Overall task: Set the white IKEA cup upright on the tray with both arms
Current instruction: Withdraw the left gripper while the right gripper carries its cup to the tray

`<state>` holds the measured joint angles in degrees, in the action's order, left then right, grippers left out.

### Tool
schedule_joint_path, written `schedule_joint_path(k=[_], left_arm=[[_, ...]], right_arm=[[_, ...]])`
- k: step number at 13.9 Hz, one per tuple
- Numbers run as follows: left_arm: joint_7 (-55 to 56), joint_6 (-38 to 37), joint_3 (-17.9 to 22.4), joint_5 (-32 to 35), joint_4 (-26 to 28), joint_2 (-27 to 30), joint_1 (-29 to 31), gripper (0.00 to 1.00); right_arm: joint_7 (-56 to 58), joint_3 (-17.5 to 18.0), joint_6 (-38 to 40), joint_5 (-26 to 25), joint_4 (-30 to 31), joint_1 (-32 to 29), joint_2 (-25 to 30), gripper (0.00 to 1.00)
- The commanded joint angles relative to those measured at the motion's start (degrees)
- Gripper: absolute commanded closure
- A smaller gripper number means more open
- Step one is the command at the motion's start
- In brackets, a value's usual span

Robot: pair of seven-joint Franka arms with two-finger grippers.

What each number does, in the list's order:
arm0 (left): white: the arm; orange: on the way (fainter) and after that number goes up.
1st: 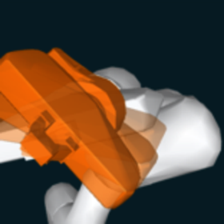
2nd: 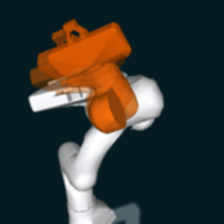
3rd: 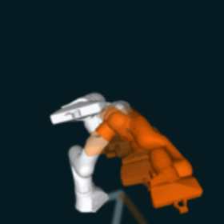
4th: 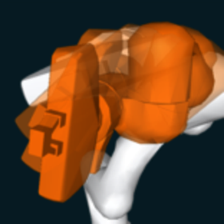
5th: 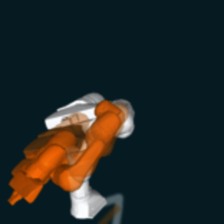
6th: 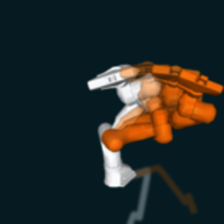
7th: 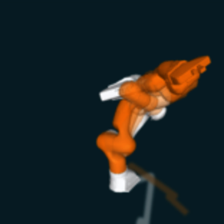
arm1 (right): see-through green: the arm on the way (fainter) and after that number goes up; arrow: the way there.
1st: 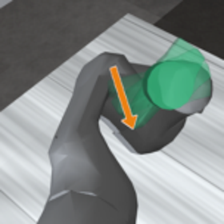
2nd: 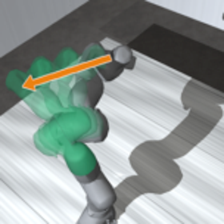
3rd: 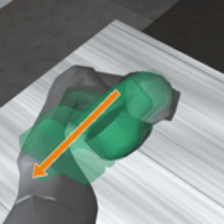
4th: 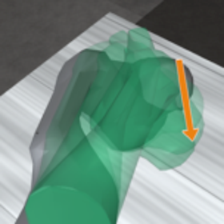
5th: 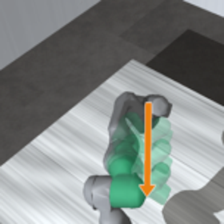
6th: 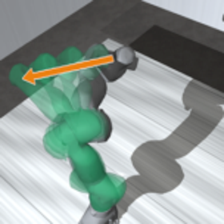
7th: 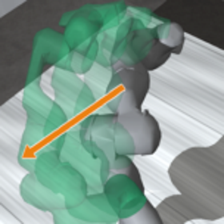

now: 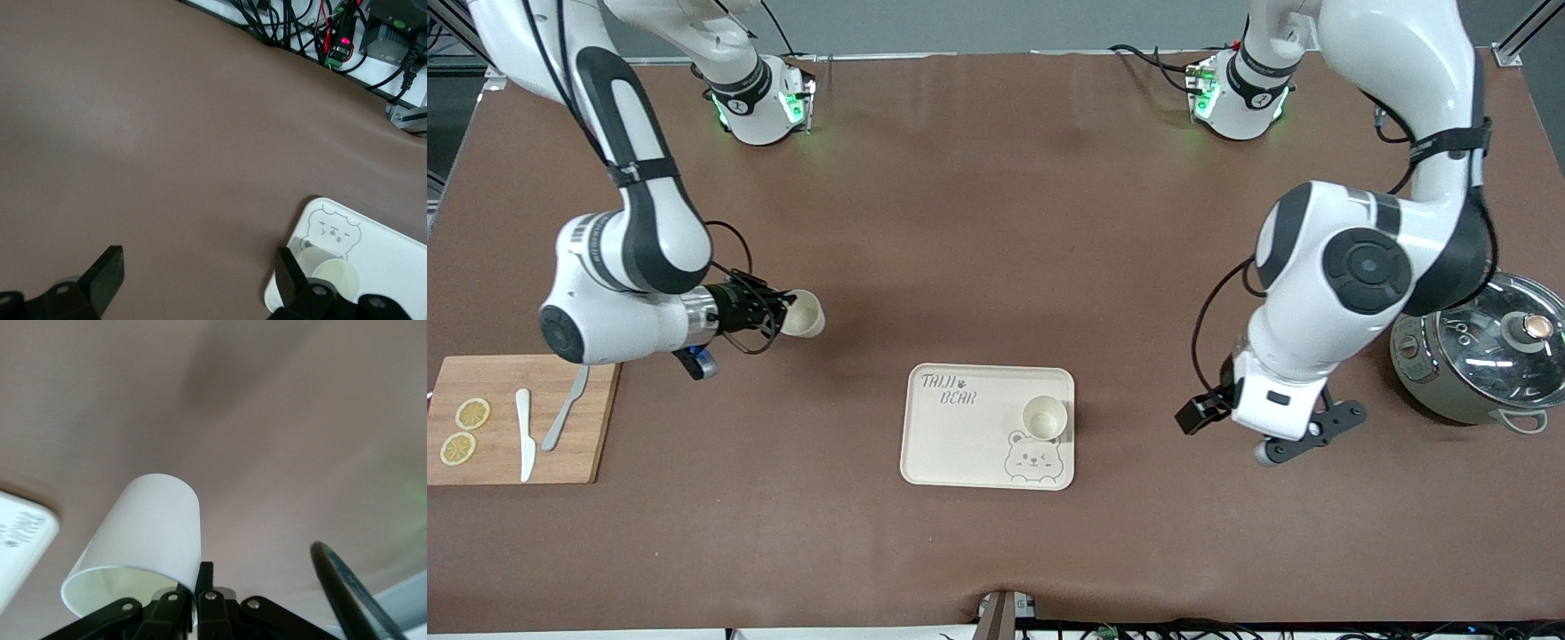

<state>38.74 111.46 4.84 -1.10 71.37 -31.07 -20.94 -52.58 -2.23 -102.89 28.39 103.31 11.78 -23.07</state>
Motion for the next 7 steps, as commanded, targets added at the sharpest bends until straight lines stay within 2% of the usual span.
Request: schedule_joint_path(k=[1, 4, 7], left_arm=[[-3.3, -2.5, -0.2, 1.2, 1.7, 2.7, 2.6, 0.00], [-7.3, -4.8, -0.2, 1.2, 1.7, 4.2, 5.4, 0.00], [-16.0, -7.0, -0.1, 2.1, 1.6, 5.0, 8.7, 0.00]], right_arm=[[-5.3, -0.6, -5.9, 4.6, -1.9, 4.9, -2.4, 1.00], [-9.7, -0.6, -14.1, 8.1, -3.4, 8.6, -5.4, 1.00], [-19.1, -0.6, -20.7, 10.7, -10.4, 13.9, -11.5, 1.00]])
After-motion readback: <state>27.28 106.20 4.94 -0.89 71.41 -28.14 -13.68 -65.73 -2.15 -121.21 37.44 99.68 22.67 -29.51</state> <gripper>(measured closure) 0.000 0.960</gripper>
